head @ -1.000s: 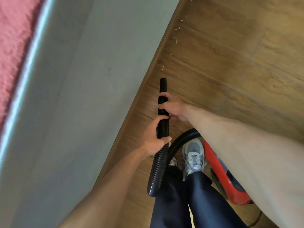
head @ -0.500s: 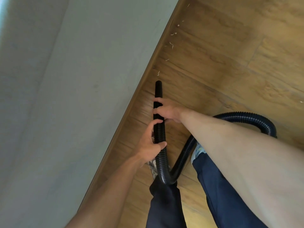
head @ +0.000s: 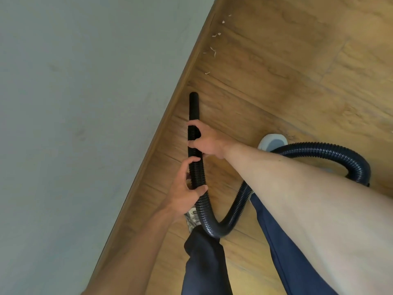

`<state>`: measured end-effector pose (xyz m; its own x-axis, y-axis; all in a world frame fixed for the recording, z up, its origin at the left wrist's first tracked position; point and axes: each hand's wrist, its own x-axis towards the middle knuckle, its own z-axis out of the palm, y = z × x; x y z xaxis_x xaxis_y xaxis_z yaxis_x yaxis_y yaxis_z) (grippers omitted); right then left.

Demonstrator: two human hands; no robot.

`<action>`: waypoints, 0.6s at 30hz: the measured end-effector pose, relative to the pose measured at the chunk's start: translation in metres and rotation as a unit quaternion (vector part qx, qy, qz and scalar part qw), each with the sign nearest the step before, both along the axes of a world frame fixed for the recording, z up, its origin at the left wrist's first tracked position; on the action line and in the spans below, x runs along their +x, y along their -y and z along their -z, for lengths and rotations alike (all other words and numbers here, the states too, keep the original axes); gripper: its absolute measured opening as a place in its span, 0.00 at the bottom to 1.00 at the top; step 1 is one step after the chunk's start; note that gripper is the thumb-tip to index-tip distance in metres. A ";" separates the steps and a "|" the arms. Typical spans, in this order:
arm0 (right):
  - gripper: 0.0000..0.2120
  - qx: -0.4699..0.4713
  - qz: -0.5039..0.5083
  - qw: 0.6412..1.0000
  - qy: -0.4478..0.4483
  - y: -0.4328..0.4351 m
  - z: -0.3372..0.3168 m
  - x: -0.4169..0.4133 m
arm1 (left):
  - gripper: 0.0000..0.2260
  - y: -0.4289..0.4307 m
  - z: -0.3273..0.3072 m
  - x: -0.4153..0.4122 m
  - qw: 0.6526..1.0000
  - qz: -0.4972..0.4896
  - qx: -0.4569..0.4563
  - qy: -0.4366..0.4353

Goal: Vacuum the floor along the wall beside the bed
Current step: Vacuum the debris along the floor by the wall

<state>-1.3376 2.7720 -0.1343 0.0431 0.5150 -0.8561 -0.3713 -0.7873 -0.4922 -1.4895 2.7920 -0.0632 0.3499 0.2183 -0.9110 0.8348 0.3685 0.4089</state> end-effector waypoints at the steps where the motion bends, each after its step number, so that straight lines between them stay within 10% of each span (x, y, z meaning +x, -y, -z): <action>1: 0.30 0.002 0.005 1.000 -0.004 0.001 0.002 0.001 | 0.31 0.000 0.001 0.001 1.000 0.001 0.001 0.000; 18: 0.34 0.031 0.067 0.996 -0.044 0.006 0.021 0.036 | 0.31 -0.001 0.018 0.025 0.999 0.027 0.025 0.034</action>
